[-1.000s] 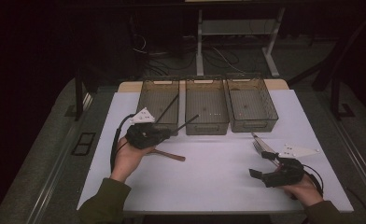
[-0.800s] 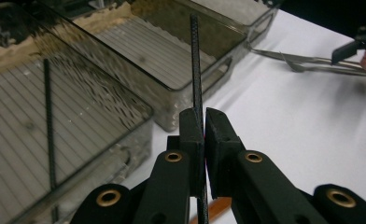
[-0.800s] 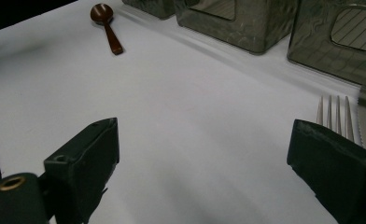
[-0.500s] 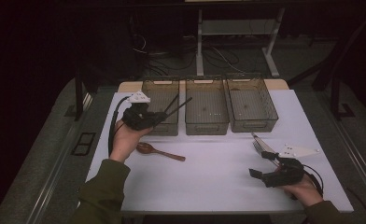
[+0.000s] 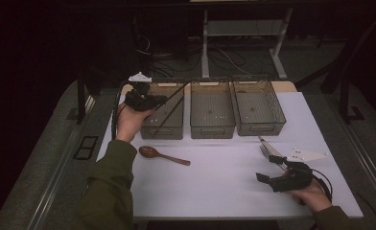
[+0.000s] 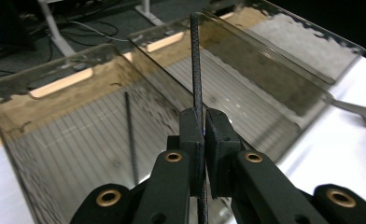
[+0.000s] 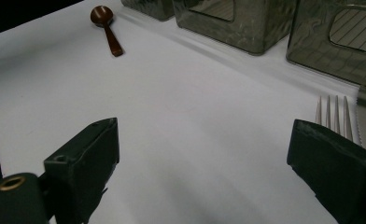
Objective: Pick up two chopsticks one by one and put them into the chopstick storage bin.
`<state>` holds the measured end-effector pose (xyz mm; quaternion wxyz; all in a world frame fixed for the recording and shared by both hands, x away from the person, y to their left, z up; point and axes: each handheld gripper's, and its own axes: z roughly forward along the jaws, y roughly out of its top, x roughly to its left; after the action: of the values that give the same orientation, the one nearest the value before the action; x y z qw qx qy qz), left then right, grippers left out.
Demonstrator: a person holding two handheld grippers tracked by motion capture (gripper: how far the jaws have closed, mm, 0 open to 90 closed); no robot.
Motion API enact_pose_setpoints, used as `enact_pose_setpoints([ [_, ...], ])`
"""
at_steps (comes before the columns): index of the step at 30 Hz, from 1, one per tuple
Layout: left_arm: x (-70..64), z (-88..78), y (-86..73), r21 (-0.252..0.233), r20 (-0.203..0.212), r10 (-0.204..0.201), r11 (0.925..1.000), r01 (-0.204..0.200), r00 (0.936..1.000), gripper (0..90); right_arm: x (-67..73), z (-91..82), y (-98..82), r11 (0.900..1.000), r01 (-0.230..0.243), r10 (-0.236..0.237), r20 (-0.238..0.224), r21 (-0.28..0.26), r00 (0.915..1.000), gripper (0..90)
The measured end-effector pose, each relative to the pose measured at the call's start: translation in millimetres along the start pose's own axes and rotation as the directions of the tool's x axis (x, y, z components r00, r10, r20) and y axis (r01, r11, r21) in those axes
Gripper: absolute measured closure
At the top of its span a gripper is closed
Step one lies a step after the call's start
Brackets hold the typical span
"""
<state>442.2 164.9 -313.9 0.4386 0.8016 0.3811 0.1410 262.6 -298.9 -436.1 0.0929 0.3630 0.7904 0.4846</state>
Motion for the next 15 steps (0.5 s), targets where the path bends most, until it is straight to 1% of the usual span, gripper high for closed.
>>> enact_pose_setpoints([
  [1, 2.6, 2.2, 1.3, -0.010, -0.005, -0.014, 0.9999, 0.014, 0.9999, 85.5, 0.0, 0.0, 0.0, 1.000, 0.000, 0.000, 0.000, 0.000, 1.0000, 8.5],
  [3, 7.7, 5.9, 3.9, -0.009, -0.015, -0.020, 0.9998, 0.020, 0.9997, 85.5, 0.1, -0.2, 0.0, 1.000, -0.001, 0.001, -0.001, -0.003, 1.0000, 8.6],
  [4, 8.6, 8.3, 4.7, -0.011, -0.025, -0.037, 0.9993, 0.037, 0.9990, 85.5, 0.2, -0.3, 0.0, 1.000, -0.003, 0.003, -0.002, -0.004, 1.0000, 8.6],
  [5, 11.1, 10.2, 6.0, -0.001, -0.032, -0.026, 0.9997, 0.026, 0.9991, 85.5, 0.1, -0.3, 0.0, 1.000, -0.003, 0.003, -0.002, -0.005, 1.0000, 8.6],
  [8, 17.1, 16.8, 9.5, 0.006, -0.052, -0.025, 0.9997, 0.025, 0.9983, 85.5, 0.0, -0.4, 0.0, 1.000, -0.004, 0.004, -0.004, -0.006, 1.0000, 8.5],
  [11, 23.4, 22.3, 12.3, -0.002, -0.074, -0.052, 0.9986, 0.052, 0.9959, 85.5, 0.0, -0.5, 0.0, 1.000, -0.004, 0.004, -0.004, -0.005, 1.0000, 8.6],
  [15, 32.0, 30.1, 12.5, 0.013, -0.110, -0.071, 0.9973, 0.073, 0.9914, 85.5, -0.1, -0.9, 0.1, 1.000, -0.006, 0.005, -0.002, -0.007, 1.0000, 8.5],
])
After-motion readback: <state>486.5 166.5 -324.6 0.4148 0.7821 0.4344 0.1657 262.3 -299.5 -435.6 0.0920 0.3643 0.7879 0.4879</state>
